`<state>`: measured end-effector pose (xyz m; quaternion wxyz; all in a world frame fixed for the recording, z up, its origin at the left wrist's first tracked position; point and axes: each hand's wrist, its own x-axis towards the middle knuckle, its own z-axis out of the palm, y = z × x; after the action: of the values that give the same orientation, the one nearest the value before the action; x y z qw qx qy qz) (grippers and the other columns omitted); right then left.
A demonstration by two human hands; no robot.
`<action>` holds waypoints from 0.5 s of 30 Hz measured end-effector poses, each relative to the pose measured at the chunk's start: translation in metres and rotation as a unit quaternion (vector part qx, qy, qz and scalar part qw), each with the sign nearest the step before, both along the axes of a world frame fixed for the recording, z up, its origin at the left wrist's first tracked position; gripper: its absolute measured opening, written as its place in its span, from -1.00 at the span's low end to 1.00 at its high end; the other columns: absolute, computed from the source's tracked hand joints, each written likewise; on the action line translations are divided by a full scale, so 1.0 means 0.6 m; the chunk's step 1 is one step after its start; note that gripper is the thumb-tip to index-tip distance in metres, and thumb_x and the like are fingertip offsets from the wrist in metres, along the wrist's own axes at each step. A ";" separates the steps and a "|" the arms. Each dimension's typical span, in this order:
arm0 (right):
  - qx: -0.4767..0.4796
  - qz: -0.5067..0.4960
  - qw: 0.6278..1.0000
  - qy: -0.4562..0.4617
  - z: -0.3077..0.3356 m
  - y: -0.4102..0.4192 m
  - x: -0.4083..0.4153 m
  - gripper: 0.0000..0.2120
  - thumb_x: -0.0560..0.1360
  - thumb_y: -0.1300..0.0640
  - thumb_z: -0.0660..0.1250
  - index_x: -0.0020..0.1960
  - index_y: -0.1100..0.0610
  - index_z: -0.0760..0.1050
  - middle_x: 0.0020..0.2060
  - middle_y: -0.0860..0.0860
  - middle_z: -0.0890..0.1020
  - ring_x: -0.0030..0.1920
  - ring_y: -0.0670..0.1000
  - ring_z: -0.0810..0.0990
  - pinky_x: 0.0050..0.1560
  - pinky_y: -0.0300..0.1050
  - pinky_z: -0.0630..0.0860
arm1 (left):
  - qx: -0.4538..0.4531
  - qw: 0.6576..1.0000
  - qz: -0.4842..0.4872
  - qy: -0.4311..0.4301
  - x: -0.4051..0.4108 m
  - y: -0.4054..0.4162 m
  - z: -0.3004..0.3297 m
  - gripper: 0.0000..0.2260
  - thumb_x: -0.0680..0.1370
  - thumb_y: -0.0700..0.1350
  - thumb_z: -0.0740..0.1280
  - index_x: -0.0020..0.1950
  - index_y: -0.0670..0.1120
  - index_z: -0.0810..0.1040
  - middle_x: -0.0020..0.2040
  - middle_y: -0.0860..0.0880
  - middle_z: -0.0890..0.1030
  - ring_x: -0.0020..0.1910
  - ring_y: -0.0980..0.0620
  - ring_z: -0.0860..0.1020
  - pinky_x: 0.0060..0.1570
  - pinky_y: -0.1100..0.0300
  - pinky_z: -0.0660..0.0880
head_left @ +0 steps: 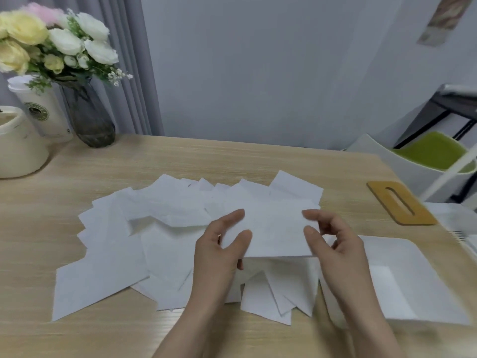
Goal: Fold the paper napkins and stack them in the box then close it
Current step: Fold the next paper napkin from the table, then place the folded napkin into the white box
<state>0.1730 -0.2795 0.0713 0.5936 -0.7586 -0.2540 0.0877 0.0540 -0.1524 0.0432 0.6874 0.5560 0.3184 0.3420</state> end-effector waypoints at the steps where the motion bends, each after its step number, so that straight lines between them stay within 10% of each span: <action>1: 0.002 -0.009 1.000 0.004 0.003 -0.015 0.007 -0.76 0.50 0.24 0.34 -0.02 -0.09 0.60 -0.16 -0.25 0.57 -0.08 -0.19 0.49 -0.04 -0.37 0.37 | 0.003 1.000 -0.019 0.005 0.007 -0.011 0.004 -0.71 0.49 -0.24 0.43 0.15 0.08 0.64 0.10 0.14 0.66 -0.38 0.12 0.49 -0.36 0.46 0.44; 11: -0.037 -0.099 0.994 0.018 0.006 -0.160 0.072 -0.83 0.48 0.16 0.35 -0.13 -0.10 0.64 -0.07 -0.01 0.57 0.01 -0.03 0.52 0.23 0.13 0.43 | 0.016 0.993 -0.113 0.031 0.091 -0.138 0.018 -0.65 0.49 -0.22 0.43 0.22 0.09 0.59 0.17 0.14 0.61 -0.36 0.20 0.56 -0.33 0.49 0.44; 15: -0.062 -0.121 0.991 0.003 0.008 -0.201 0.084 -0.82 0.46 0.10 0.37 -0.14 -0.18 0.63 -0.04 -0.08 0.59 0.21 -0.04 0.45 0.37 0.17 0.29 | 0.020 0.991 -0.125 0.034 0.114 -0.178 0.010 -0.65 0.49 -0.20 0.44 0.18 0.15 0.59 0.17 0.22 0.61 0.10 0.23 0.58 0.19 0.20 0.52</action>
<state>0.2234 -0.4001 0.0761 0.5525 -0.8187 -0.1526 0.0332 0.1222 -0.2594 0.0490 0.7022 0.6163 0.2627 0.2410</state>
